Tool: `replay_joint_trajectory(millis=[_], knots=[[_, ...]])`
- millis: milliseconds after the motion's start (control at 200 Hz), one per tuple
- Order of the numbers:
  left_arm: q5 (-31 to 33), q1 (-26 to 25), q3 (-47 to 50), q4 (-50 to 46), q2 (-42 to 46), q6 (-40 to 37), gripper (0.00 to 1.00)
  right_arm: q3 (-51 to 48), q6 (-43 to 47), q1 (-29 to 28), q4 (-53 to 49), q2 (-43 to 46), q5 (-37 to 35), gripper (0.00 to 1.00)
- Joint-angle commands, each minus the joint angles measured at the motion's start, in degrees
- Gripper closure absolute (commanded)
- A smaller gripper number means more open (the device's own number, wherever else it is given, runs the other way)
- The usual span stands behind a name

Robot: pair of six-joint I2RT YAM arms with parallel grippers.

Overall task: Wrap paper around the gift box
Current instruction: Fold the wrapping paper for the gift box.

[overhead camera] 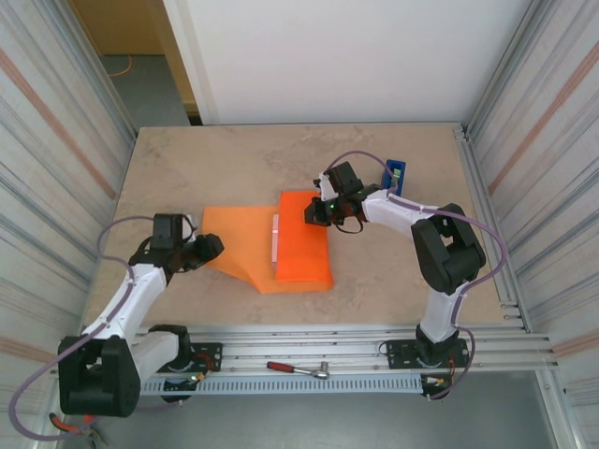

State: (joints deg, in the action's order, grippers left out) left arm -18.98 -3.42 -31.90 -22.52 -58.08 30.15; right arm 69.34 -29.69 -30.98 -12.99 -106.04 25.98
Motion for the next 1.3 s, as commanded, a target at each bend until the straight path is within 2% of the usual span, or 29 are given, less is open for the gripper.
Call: replay_joint_trajectory(millis=[0, 80, 165, 351, 491, 641, 1017, 1122, 1293], knots=[[0.44, 0.43, -0.26, -3.08, 1.77, -0.18, 0.74, -3.38, 0.47, -0.01, -4.94, -3.58, -4.11, 1.00], [0.05, 0.40, -0.20, -3.24, 1.92, -0.65, 0.81, -3.49, 0.50, 0.09, -4.86, -3.50, -4.15, 1.00], [-0.84, 0.44, -0.29, -3.00, 1.80, -1.35, 1.00, -3.70, 0.45, 0.04, -4.75, -3.47, -4.20, 1.00], [-4.45, -1.06, -0.98, 1.12, 6.32, -2.45, 1.00, -4.04, 0.22, -0.03, -4.34, -3.45, -4.18, 1.00], [-2.96, -8.29, -2.92, 3.69, 10.12, -1.61, 1.00, -3.93, 0.08, 0.00, -4.29, -3.59, -4.13, 1.00], [-1.55, -17.18, -5.19, 7.19, 9.27, 0.80, 1.00, -3.95, 0.15, -0.13, -4.33, -3.73, -4.20, 1.00], [-0.97, -35.47, -12.45, 18.36, -6.80, 5.92, 1.00, -3.45, -0.01, -0.26, -4.68, -4.09, -4.49, 1.00], [-0.25, -38.47, -13.84, 21.39, -12.53, 6.51, 1.00, -3.26, -0.02, -0.47, -4.75, -4.41, -4.52, 1.00], [-0.38, -40.50, -14.41, 26.83, -19.57, 7.08, 1.00, -3.10, -0.11, -0.65, -4.89, -4.87, -4.52, 1.00]])
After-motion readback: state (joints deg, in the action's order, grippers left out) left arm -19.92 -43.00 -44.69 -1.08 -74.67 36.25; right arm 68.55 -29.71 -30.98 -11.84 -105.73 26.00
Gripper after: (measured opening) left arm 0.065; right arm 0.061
